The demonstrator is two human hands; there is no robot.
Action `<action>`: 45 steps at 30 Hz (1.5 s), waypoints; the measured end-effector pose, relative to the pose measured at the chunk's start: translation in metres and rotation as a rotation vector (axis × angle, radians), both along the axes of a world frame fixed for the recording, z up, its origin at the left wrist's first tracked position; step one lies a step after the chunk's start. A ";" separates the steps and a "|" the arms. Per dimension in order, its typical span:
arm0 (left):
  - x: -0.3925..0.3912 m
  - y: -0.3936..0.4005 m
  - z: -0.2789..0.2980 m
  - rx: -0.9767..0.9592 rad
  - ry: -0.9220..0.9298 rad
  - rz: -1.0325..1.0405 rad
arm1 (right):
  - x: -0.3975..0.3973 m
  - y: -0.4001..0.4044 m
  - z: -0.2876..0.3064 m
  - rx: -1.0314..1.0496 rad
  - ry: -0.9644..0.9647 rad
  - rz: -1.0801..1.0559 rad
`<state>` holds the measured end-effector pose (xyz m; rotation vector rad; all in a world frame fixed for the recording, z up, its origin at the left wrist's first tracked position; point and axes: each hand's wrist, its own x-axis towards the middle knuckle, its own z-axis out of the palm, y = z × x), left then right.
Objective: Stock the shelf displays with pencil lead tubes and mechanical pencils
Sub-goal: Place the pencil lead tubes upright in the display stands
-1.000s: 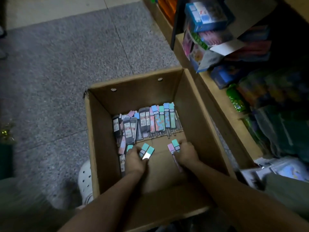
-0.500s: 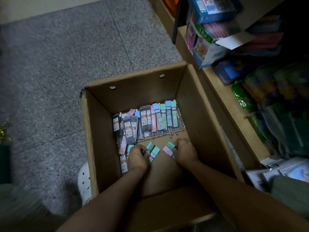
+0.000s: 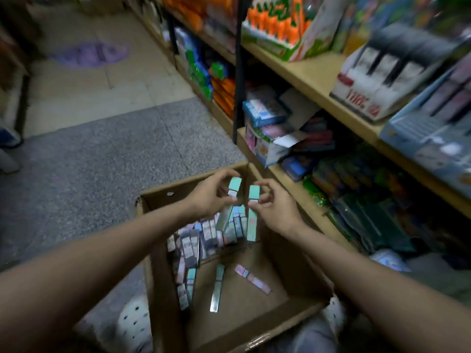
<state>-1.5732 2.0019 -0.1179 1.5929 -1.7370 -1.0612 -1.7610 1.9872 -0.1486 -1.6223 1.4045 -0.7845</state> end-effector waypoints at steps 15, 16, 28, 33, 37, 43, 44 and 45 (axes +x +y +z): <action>-0.106 -0.020 0.105 -0.140 0.392 -0.294 | -0.100 0.022 0.163 -0.419 0.199 -0.200; -0.111 -0.022 0.109 -0.144 0.406 -0.290 | -0.104 0.022 0.169 -0.433 0.221 -0.208; -0.164 -0.057 0.109 -0.056 0.699 -0.205 | -0.205 0.022 0.267 -0.583 0.443 -0.408; -0.176 -0.067 0.099 -0.020 0.658 -0.178 | -0.244 0.028 0.286 -0.577 0.462 -0.519; -0.183 -0.069 0.100 0.023 0.669 -0.212 | -0.257 0.035 0.271 -0.591 0.580 -0.565; -0.191 -0.062 0.102 0.060 0.678 -0.303 | -0.257 0.031 0.253 -0.621 0.633 -0.593; -0.192 -0.060 0.102 0.063 0.678 -0.312 | -0.257 0.030 0.252 -0.620 0.635 -0.597; -0.192 -0.058 0.102 0.065 0.678 -0.319 | -0.256 0.030 0.251 -0.619 0.635 -0.600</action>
